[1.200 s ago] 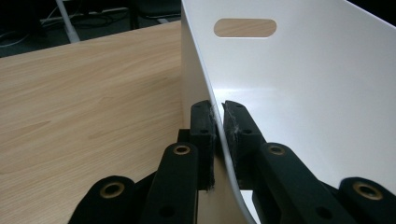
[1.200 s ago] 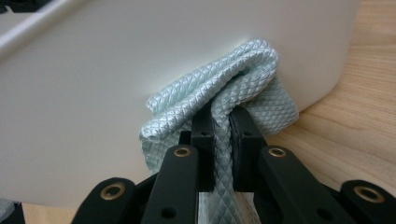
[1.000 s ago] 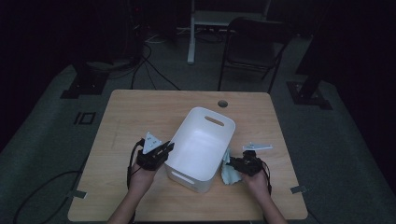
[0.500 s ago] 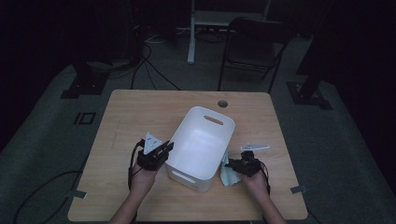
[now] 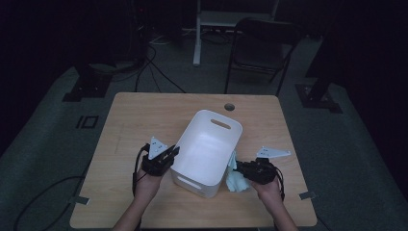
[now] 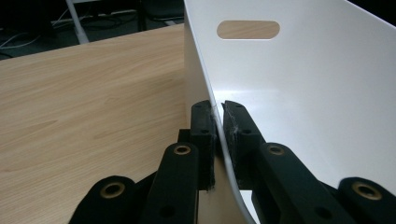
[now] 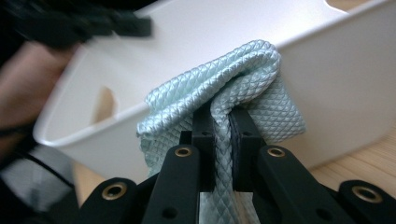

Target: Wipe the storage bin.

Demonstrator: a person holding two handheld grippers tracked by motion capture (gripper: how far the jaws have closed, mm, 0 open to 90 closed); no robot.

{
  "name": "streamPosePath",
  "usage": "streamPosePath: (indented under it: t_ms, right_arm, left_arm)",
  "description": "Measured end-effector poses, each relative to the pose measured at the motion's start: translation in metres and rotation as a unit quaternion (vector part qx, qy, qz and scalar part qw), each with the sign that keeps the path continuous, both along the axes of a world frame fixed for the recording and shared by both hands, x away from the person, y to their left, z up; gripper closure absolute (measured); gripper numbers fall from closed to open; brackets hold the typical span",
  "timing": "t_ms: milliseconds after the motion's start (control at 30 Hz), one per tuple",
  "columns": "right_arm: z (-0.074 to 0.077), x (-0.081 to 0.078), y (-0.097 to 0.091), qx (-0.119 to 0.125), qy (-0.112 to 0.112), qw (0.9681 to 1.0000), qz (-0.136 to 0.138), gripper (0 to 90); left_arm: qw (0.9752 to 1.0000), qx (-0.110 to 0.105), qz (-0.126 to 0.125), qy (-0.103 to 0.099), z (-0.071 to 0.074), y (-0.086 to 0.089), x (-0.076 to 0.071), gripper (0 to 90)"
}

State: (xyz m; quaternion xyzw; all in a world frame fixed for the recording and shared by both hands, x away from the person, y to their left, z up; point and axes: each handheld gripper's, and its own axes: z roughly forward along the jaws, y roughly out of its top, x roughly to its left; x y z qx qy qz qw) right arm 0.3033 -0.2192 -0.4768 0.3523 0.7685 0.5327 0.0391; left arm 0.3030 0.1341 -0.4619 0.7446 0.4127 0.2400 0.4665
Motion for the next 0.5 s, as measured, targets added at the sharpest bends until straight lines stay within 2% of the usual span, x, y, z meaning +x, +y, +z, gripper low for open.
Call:
streamPosePath:
  t_ms: [67, 133, 333, 500]
  right_arm:
    - [-0.004, 0.002, 0.0, -0.002, 0.011, 0.9999, -0.005, 83.0]
    - [-0.009, 0.003, 0.001, -0.011, 0.015, 0.9998, -0.008, 82.9]
    - [-0.02, 0.009, 0.0, -0.015, 0.032, 0.9993, -0.013, 82.8]
    - [-0.029, 0.013, 0.001, -0.032, 0.041, 0.9985, -0.018, 82.7]
  left_arm:
    - [1.0, 0.001, -0.002, -0.001, 0.0, 0.0, 0.0, 82.8]
    - [1.0, -0.001, -0.002, 0.001, 0.0, 0.0, 0.0, 82.7]
    - [1.0, 0.002, -0.002, 0.0, 0.0, 0.0, 0.0, 82.6]
    - [1.0, 0.003, -0.003, 0.0, 0.0, 0.0, 0.0, 82.6]
